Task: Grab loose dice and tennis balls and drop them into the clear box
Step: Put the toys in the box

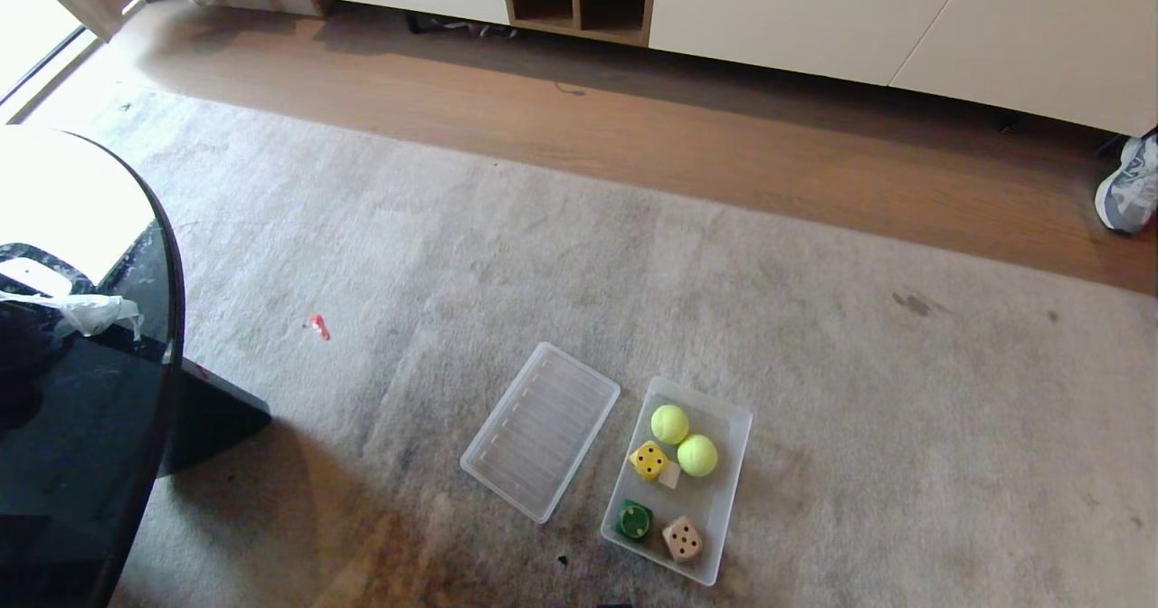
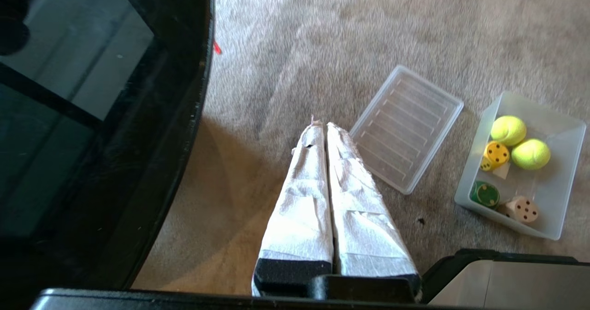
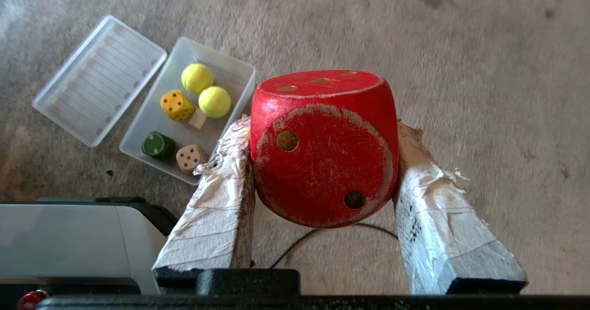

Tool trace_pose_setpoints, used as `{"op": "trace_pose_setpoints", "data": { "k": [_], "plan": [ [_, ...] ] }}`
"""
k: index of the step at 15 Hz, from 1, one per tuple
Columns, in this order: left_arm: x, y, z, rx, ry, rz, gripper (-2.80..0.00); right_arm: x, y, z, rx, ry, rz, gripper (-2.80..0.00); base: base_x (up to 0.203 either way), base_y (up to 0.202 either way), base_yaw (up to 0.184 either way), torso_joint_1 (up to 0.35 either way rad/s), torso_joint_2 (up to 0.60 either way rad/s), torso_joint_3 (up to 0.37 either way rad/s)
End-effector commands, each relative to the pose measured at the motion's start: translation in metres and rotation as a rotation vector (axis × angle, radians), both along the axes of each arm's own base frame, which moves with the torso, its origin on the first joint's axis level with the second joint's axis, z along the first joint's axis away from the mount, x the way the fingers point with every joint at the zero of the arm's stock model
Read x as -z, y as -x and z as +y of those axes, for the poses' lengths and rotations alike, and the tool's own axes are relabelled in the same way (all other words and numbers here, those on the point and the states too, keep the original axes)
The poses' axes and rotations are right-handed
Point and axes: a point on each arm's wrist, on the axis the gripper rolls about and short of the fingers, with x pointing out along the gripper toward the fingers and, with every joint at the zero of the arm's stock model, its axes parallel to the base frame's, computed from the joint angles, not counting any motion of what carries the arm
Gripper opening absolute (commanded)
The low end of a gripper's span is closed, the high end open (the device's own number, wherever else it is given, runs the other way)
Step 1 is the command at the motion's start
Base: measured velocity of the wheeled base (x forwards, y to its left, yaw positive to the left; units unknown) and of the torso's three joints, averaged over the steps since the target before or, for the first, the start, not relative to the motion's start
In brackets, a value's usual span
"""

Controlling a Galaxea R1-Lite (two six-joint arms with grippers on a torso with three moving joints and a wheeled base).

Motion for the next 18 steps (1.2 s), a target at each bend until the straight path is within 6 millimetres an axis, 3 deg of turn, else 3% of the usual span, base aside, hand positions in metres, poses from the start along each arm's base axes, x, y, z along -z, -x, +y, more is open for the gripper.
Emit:
{"op": "trace_pose_setpoints", "data": {
  "k": [1, 18],
  "plan": [
    [0.0000, -0.0001, 0.0000, 0.000, 0.000, 0.002, -2.80, 0.0002, 0.0000, 0.0000, -0.001, 0.000, 0.001, -2.80, 0.000, 0.000, 0.000, 0.001, 0.00, -0.212],
    [0.0000, -0.0001, 0.0000, 0.000, 0.000, 0.002, -2.80, 0.0000, 0.0000, 0.0000, -0.001, 0.002, 0.000, -2.80, 0.000, 0.000, 0.000, 0.003, 0.00, -0.197]
  ]
}}
